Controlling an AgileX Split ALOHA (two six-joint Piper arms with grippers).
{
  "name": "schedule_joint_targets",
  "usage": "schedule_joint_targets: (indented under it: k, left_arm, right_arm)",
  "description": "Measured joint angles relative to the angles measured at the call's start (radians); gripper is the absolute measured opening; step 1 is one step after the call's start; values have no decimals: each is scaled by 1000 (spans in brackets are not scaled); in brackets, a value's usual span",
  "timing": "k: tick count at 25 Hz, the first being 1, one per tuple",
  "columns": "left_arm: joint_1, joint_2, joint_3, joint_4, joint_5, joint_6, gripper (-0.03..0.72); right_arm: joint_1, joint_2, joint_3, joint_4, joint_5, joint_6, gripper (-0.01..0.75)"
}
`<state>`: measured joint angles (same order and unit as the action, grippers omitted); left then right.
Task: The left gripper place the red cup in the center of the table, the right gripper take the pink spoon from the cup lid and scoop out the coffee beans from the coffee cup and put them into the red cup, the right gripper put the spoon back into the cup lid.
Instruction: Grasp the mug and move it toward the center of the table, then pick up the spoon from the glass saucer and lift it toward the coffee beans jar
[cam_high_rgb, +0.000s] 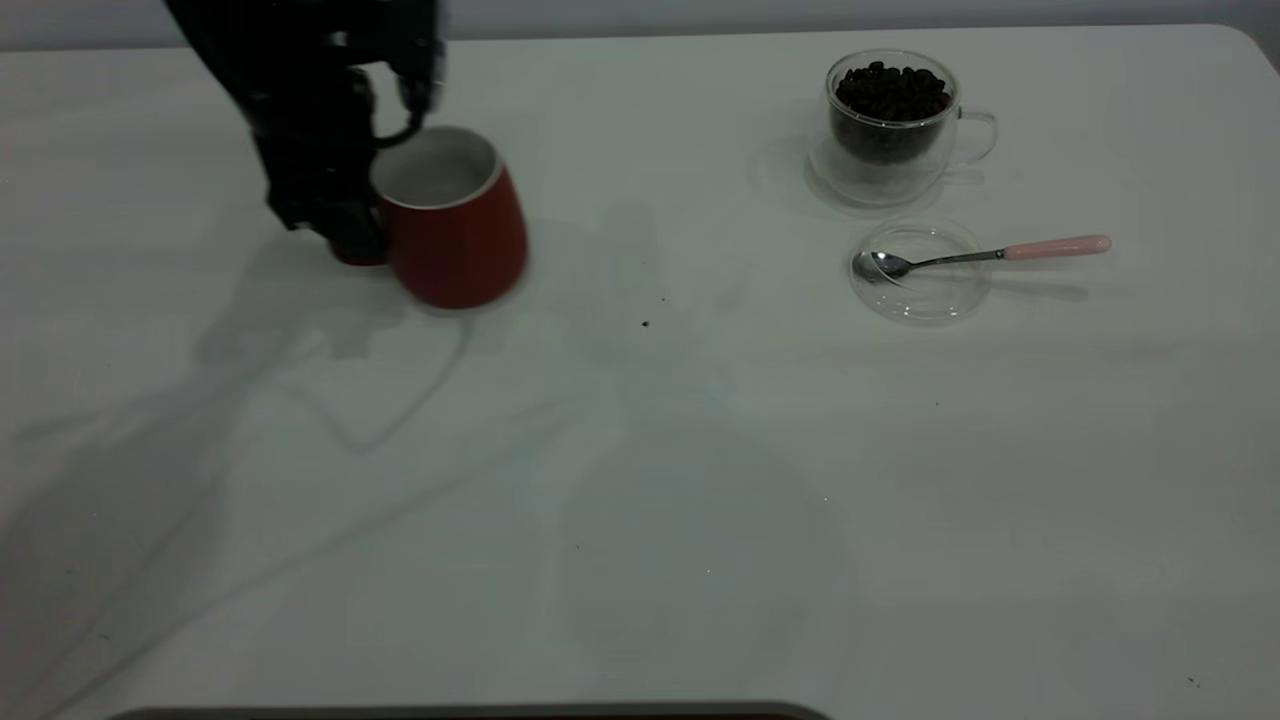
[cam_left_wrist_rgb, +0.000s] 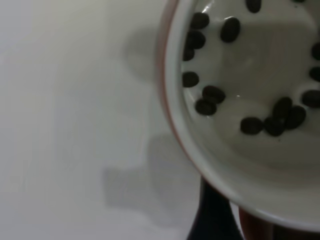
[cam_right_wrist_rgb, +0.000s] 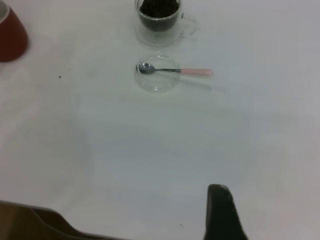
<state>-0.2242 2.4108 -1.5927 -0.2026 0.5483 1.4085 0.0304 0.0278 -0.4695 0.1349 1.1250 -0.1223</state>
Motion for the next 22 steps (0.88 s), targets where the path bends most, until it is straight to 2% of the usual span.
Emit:
schedule_joint_targets:
  k: [8,13,16,22]
  left_arm:
    - [-113,4,-2,-53,-54,5,586]
    - [-143,4,-2,-57,-67,-8,586]
    - [-136,-4,-3,-17,-22,-93,586]
    - [-99,-163,-3,158,164,-395,586]
  right_arm:
    - [0,0,0,0,0,0,502]
    - [0,0,0,0,0,0,502]
    - [0,0,0,0,0,0,502]
    - [0,0,0,0,0,0,502]
